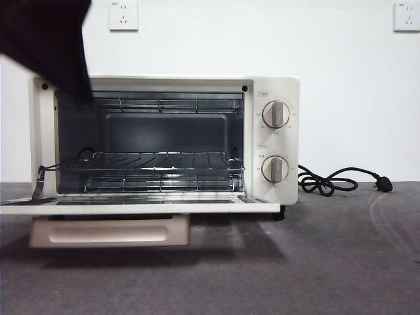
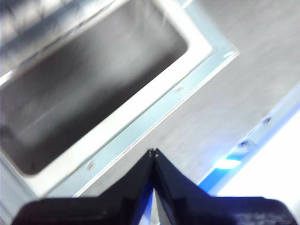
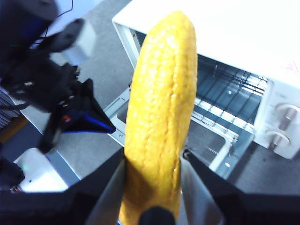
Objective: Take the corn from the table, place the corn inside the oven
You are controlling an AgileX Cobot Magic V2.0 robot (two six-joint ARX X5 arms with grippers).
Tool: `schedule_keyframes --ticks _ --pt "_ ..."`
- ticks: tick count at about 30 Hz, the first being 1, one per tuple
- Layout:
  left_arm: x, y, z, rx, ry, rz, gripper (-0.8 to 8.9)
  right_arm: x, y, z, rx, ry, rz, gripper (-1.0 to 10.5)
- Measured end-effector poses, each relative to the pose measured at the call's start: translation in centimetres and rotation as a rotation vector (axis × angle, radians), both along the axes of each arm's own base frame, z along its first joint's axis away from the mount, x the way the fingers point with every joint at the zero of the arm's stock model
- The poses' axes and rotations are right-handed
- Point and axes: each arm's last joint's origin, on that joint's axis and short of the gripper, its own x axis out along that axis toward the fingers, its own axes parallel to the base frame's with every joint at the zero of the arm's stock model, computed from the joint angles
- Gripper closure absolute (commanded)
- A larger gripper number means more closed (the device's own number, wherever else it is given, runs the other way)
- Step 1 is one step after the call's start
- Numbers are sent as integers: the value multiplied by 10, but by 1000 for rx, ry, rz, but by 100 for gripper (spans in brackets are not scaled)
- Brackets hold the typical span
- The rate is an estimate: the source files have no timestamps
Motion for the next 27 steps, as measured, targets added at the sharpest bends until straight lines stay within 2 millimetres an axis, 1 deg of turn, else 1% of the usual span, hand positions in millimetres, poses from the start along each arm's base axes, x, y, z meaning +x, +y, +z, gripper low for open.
schedule_keyframes --ticks 6,12,15,17,23,27 --pt "-24 17 28 -76 -143 13 818 15 23 -4 21 -41 56 958" --pt "-50 43 51 -87 -333 108 818 37 57 -18 23 -89 143 958" --pt "-62 53 59 -104 -403 144 818 46 72 -26 16 -130 164 958" --pt "-71 60 64 -124 -441 162 818 53 83 -33 2 -157 184 958" --pt "-94 78 74 -202 -522 188 818 68 116 -62 -94 -242 274 958" --pt "-106 87 78 -241 -564 194 818 75 137 -87 -206 -316 322 958"
